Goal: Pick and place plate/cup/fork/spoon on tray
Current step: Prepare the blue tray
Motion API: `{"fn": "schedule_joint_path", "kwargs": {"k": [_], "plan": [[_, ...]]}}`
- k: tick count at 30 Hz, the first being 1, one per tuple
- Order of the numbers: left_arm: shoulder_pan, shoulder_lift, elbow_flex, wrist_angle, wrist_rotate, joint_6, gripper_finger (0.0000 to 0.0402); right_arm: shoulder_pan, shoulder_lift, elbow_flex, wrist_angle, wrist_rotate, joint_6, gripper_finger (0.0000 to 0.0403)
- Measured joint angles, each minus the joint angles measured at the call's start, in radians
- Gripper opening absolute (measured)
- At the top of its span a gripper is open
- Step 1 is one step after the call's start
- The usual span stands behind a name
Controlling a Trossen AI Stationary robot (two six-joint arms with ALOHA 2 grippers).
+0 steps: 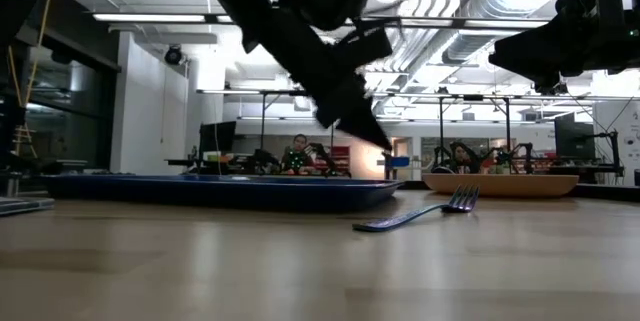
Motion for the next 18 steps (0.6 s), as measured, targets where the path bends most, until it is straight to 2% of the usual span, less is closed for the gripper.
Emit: {"fn": "schedule_joint_path", "kwargs": {"k": [3,7,10,13,18], "plan": [[0.059,0.005,0.0,-0.006,-0.01,0.008,0.0,0.0,0.0,0.0,0.0,0.0,0.0,0.0165],[0.16,0.038,-0.003,-0.035,-0.005,-0.082,0.0,0.0,0.0,0.0,0.0,0.0,0.0,0.0165],[0.208,0.043,-0.002,-0.075,0.102,-0.198,0.0,0.0,0.0,0.0,0.0,0.0,0.0,0.0165],[0.207,0.039,-0.002,-0.116,0.186,-0.215,0.0,0.0,0.0,0.0,0.0,0.0,0.0,0.0165],[0.137,0.001,0.0,-0.259,0.197,-0.088,0.0,0.0,0.0,0.0,0.0,0.0,0.0,0.0165]]}}
